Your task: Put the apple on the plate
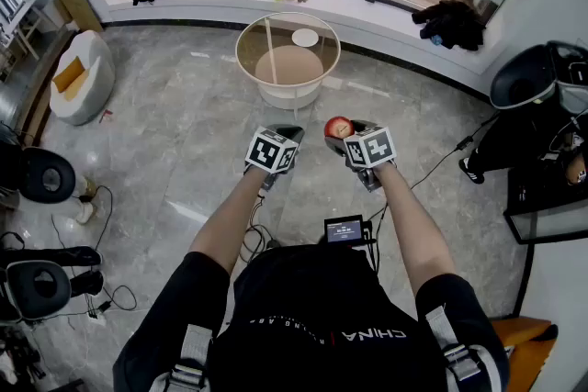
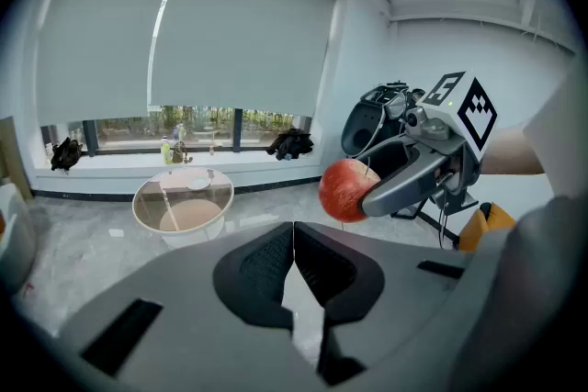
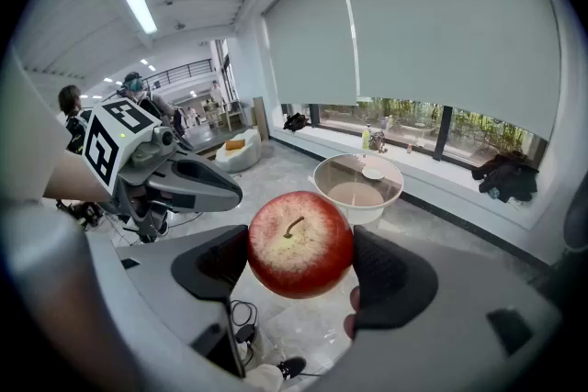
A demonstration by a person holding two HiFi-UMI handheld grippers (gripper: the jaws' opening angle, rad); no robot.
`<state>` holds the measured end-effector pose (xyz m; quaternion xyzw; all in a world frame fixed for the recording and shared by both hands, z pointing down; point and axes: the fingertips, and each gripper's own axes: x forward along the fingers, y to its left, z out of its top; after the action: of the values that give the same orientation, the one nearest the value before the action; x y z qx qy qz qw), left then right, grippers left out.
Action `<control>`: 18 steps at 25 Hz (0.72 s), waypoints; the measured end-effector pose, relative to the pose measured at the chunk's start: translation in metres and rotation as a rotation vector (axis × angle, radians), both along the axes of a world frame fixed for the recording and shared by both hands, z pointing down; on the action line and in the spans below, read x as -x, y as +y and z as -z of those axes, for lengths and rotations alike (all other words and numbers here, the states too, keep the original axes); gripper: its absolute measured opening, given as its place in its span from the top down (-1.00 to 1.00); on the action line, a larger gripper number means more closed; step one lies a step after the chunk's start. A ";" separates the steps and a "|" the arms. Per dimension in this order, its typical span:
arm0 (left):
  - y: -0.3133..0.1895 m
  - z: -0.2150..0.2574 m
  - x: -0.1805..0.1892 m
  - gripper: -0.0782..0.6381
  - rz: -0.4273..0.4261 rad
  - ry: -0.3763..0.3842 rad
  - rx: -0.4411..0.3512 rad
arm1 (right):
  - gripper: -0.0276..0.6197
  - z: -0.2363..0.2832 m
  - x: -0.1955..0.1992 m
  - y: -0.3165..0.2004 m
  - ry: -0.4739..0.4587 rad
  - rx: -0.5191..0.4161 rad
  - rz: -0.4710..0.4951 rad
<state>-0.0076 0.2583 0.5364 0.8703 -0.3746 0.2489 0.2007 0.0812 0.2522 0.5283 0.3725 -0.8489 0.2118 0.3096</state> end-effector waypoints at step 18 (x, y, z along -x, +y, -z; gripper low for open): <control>0.011 0.008 -0.010 0.73 -0.033 -0.020 -0.020 | -0.17 0.008 0.003 0.016 -0.078 0.019 0.029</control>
<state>0.0020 0.2694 0.5284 0.8756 -0.3648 0.2573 0.1843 0.0778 0.2679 0.5203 0.3489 -0.8635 0.2297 0.2827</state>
